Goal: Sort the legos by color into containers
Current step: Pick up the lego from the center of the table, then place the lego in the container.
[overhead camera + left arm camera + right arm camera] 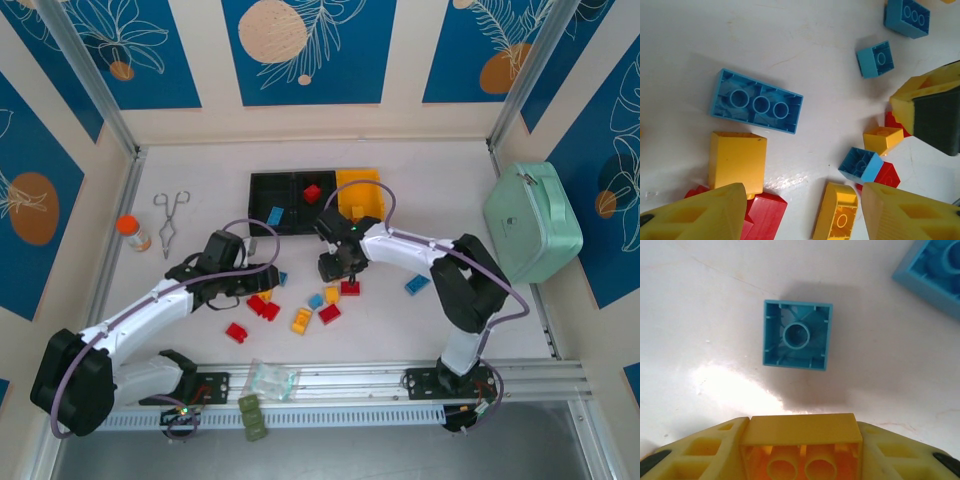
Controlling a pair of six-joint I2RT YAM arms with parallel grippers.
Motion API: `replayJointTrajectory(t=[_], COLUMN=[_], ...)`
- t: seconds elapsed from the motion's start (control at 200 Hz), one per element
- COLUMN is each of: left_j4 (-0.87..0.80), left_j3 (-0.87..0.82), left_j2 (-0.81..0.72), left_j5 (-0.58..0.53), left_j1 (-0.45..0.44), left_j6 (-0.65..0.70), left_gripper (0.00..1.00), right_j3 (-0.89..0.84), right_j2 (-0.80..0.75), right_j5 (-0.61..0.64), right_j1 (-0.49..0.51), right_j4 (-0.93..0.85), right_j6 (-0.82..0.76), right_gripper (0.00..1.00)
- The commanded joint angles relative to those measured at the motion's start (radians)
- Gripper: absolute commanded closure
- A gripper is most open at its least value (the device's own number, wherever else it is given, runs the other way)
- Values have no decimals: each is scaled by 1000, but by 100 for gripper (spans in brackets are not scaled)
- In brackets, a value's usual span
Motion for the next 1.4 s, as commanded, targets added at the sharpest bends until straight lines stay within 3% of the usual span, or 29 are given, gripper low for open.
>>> replayJointTrajectory(t=[0.0,0.325,0.77,1.396], left_j4=[29,54,61,55], left_j3=[13,79,132,127], left_j2=[18,81,134,135], left_j5=[33,29,19,-5], left_j1=[-21,-72,-113,-132], left_j6=[-9,-11,-11,-21], left_gripper=[38,38,38,38], right_j3=[45,211,492,844], right_j2=[-64,-23,206,497], right_j5=[11,25,37,50], right_j1=[-16,-153,-298,-367], right_j4=[-46,-118,-191,-286], right_j6=[10,43,83,110], right_gripper=[53,53,53,51])
